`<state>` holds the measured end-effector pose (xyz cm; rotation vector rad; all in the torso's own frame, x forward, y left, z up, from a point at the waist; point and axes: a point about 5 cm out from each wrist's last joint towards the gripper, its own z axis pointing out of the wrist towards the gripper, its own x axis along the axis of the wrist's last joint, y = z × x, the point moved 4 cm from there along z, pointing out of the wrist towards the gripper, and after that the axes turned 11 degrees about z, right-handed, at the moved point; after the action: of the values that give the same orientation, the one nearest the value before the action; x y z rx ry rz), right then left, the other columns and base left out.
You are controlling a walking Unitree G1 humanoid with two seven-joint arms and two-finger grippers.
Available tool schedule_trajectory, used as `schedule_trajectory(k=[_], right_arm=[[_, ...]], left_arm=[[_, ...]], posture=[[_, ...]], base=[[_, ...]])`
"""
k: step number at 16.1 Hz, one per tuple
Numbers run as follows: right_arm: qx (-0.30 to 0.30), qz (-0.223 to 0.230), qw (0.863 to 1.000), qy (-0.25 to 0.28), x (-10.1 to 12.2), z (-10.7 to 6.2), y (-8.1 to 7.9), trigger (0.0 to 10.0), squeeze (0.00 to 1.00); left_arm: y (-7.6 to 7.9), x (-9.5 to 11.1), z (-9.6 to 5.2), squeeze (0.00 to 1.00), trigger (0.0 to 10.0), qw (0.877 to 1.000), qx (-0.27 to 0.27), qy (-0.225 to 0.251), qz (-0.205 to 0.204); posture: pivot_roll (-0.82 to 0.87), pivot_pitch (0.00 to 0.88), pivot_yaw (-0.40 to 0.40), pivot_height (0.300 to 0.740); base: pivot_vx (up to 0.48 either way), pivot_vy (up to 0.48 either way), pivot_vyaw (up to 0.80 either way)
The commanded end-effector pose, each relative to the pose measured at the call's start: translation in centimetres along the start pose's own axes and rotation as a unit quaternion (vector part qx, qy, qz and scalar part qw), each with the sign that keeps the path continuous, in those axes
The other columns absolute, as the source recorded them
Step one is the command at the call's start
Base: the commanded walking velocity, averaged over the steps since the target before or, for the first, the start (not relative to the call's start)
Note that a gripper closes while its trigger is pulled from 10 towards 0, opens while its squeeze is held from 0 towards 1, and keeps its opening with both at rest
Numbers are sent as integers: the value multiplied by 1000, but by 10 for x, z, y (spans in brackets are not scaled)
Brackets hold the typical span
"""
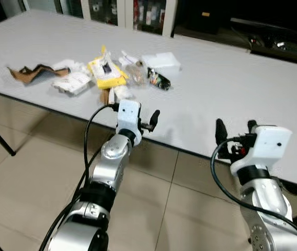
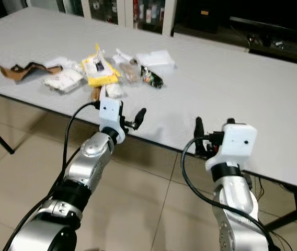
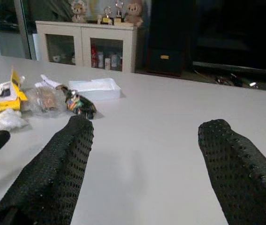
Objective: Picking trash to rubbish bin
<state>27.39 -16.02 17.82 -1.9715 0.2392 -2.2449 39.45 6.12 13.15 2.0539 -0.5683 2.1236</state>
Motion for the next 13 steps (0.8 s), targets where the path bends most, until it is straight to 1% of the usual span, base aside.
schedule_trajectory(k=[1, 10, 13], right_arm=[[2, -8, 1000, 6, 2, 1, 0, 10000, 0], [12, -11, 1000, 2, -1, 0, -5, 10000, 0], [14, -13, 1000, 1, -1, 0, -5, 10000, 0]], left_arm=[[3, 6, 2, 0, 10000, 1000, -1, 8, 3], [7, 5, 3, 0, 10000, 1000, -5, 5, 6], [8, 4, 3, 0, 10000, 1000, -6, 4, 8]], posture=[[97, 69, -53, 740], [96, 67, -52, 740], [94, 69, -55, 740]], base=[[472, 0, 0], [478, 0, 0], [419, 0, 0]])
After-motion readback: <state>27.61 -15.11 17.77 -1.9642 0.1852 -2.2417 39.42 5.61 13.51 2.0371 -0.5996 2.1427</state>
